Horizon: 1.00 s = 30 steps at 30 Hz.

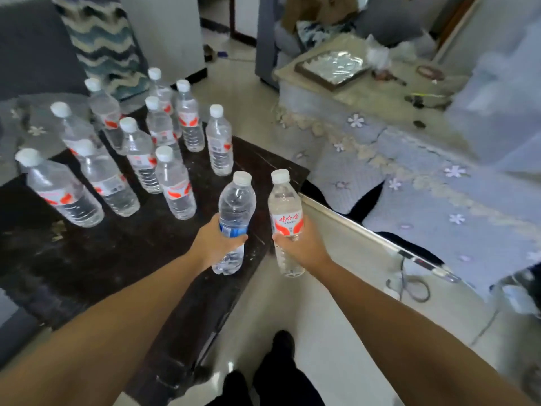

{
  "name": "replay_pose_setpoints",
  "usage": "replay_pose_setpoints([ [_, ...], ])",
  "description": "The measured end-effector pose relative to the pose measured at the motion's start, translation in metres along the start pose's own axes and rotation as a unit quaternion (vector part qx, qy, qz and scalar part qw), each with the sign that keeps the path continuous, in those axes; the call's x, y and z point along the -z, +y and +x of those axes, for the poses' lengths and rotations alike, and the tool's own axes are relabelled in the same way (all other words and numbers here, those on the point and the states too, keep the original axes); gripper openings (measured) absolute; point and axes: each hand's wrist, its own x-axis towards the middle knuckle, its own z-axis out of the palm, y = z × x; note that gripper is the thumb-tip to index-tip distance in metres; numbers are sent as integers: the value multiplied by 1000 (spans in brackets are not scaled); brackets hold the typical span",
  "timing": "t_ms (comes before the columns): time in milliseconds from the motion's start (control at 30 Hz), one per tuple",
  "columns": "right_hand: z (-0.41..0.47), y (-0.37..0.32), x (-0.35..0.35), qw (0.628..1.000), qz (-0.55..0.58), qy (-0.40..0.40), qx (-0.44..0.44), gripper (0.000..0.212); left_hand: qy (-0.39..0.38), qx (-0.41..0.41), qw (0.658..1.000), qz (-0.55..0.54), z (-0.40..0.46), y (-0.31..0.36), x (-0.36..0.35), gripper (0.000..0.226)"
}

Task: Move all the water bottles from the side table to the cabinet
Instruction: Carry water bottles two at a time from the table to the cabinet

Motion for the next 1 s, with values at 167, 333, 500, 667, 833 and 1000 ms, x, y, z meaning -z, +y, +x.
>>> replay_pose_setpoints([
  [167,-57,34,83,988,14,145,-60,37,-115,-63,991,19,-4,55,-79,54],
  [333,-136,82,160,956,24,263,-130,29,-220,-143,963,64,-31,108,-171,36],
  [500,-222,125,219,911,36,361,-196,47,-311,-194,925,103,-80,143,-261,34],
  [667,-320,177,273,867,48,419,-265,59,-386,-240,879,146,-150,164,-356,39],
  [833,-420,223,321,833,50,454,-311,63,-426,-279,843,174,-232,178,-450,32],
  [1000,-523,260,359,792,53,484,-368,68,-467,-309,800,216,-319,188,-539,38],
])
